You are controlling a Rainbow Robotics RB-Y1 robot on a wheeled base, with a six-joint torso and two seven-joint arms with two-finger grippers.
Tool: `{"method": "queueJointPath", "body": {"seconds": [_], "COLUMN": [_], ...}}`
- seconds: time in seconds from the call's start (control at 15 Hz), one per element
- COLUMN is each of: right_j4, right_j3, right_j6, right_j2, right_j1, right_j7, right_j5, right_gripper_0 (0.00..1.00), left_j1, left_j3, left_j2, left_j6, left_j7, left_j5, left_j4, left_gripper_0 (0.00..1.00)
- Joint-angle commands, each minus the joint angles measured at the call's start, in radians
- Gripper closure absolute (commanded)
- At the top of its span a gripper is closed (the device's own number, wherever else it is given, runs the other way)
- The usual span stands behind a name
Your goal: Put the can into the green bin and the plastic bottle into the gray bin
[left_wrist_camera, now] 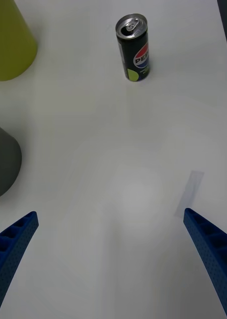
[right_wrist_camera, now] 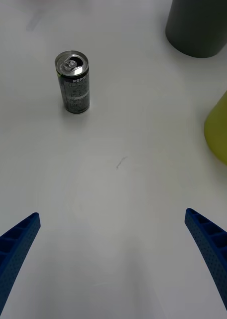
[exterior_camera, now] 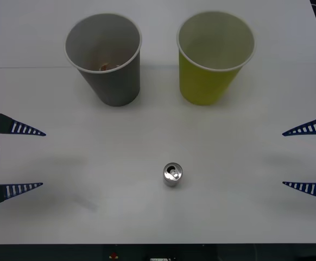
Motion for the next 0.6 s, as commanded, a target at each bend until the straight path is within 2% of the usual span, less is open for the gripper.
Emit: {"method": "queueJointPath", "body": {"seconds": [0.07,0.13,0.4,0.6], "right_j4": [0.0,0.004,0.024,0.064], "right_j3": [0.0,0.001,0.001,0.049], "right_j6": [0.0,0.005,0.018,0.024], "right_j2": [0.0,0.022,0.035,0.061], "right_j1": [0.0,0.001,0.001,0.001], "right_j7": [0.0,0.001,0.017,0.034], "right_j5": [0.0,-0.013,-0.071,-0.111], "right_gripper_0": [0.0,0.0,0.0,0.0], "left_j1": [0.0,0.0,0.0,0.0], "left_j3": [0.0,0.0,0.0,0.0], "left_j2": [0.0,0.0,0.0,0.0], "left_j6": [0.0,0.0,0.0,0.0], "left_j7": [0.0,0.0,0.0,0.0], "left_j5": [0.0,0.0,0.0,0.0], "left_j4": [0.0,0.0,0.0,0.0], "left_gripper_0": [0.0,0.0,0.0,0.0]}}
